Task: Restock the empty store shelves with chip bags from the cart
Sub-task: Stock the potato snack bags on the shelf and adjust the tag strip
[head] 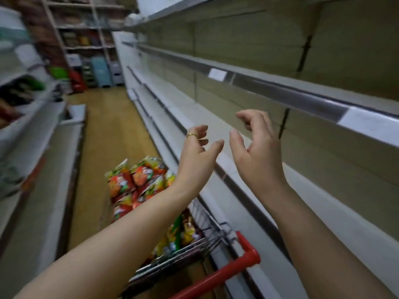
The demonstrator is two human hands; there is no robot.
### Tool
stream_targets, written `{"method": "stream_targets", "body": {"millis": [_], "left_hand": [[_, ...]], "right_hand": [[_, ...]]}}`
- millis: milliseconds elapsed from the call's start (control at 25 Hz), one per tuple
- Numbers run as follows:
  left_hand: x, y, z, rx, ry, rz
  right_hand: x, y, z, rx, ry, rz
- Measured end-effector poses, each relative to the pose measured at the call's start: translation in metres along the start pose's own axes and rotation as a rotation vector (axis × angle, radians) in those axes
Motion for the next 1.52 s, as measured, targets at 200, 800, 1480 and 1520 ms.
{"method": "stream_targets", "body": {"millis": [200,800,1480,1520], "left_hand": [[-0.086,0.001,-0.042,-0.092,-0.001,0.222],[-0.182,0.02,-0.196,-0.521,0.006,0.333],[-0.225,0.084,-0.299,-0.827,0.1,0.294],[-0.226,0.086,-0.305,-0.836,0.097,0.293]], "right_hand": [[0.078,-0.02,-0.016,0.015,0.148,-0.174],[0.222,-0.122,0.023,0.216,0.154,-0.761],[0.438,-0.214,0.167,0.806,-0.039,-1.188],[0.447,-0.221,0.17,0.831,-0.054,-1.205]]}}
Point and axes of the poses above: each hand's wrist, its own y-axis towards the middle knuckle, its own x-axis out of the palm, z = x × y, the point moved 5 cm from there along y, towards the middle knuckle, and after that the axes turned 14 degrees about -x, right-handed, at the moved point
